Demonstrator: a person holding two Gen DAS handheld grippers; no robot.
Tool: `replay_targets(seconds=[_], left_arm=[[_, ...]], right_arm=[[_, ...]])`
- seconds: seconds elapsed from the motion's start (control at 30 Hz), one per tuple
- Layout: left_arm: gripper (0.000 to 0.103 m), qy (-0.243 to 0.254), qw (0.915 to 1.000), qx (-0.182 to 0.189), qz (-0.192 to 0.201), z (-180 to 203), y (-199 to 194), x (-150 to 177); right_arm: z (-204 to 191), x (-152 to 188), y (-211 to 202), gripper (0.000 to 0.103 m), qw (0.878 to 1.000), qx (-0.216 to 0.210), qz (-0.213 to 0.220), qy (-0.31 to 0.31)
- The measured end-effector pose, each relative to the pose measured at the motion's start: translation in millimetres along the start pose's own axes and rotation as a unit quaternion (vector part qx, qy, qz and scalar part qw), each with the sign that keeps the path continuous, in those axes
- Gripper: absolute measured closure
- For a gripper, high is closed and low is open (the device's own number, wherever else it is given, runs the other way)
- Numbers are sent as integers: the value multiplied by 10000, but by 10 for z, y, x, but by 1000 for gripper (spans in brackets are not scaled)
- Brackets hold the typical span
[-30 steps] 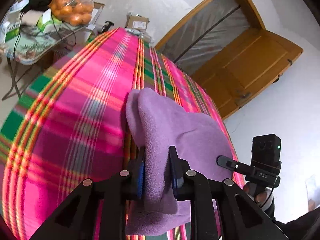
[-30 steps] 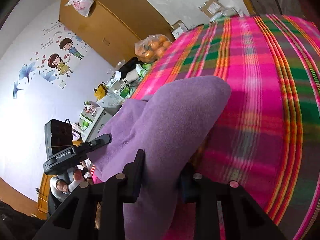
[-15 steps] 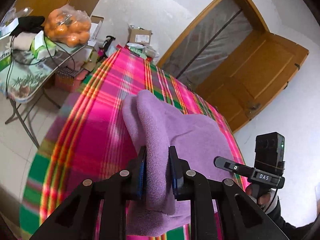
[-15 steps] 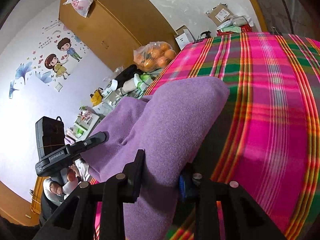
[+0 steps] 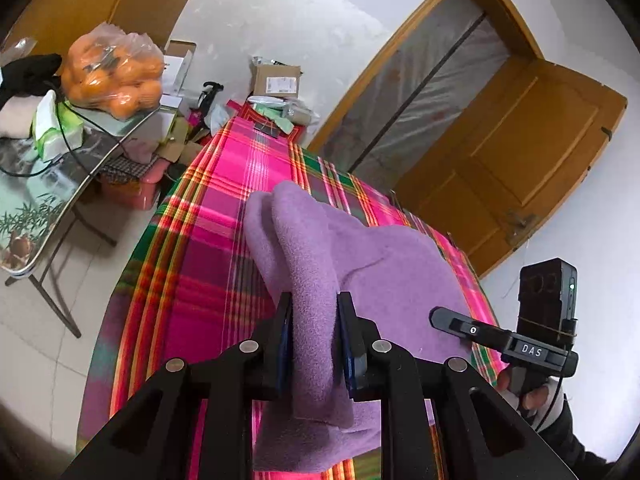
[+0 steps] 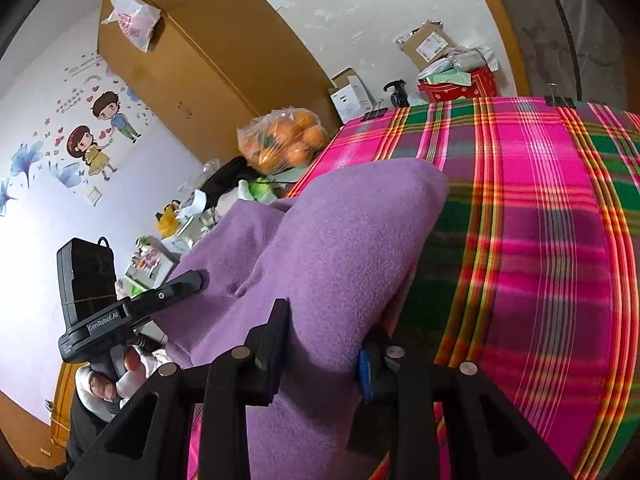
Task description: Fold clothes
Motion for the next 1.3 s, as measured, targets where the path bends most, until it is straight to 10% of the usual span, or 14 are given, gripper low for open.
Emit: replay_targets(seconds=[0.3, 0.47, 0.63, 0.97, 1.3], left_arm=[[79, -504, 9985, -209, -5, -411, 7, 226], [80, -154, 9985, -297, 442, -145, -276, 188], [80, 269, 9969, -714, -192, -61, 53, 378], [80, 270, 9975, -658, -23, -117, 9, 488], [79, 834, 9861, -1434, -34, 128, -47, 641]], right_arm=[[227, 172, 56, 60, 9978, 662, 29, 27], [-103, 254, -187, 59, 9912, 1085, 468, -599], [-302, 481, -12, 65, 9851, 1328, 140, -1085], [-270, 636, 13, 64, 9829, 1463, 60, -1116], [-254, 796, -60, 63, 9787, 1665, 58, -1197]])
Point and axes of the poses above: each gripper's, at about its wrist camera, not at the fingertips, and y roughly the way its jaws point, z to its right, x to its underside, the point moved 3 cm from there along y, roughly the way its jaws point, and after that the axes turned 6 degrees about x, right-handed, at the moved point
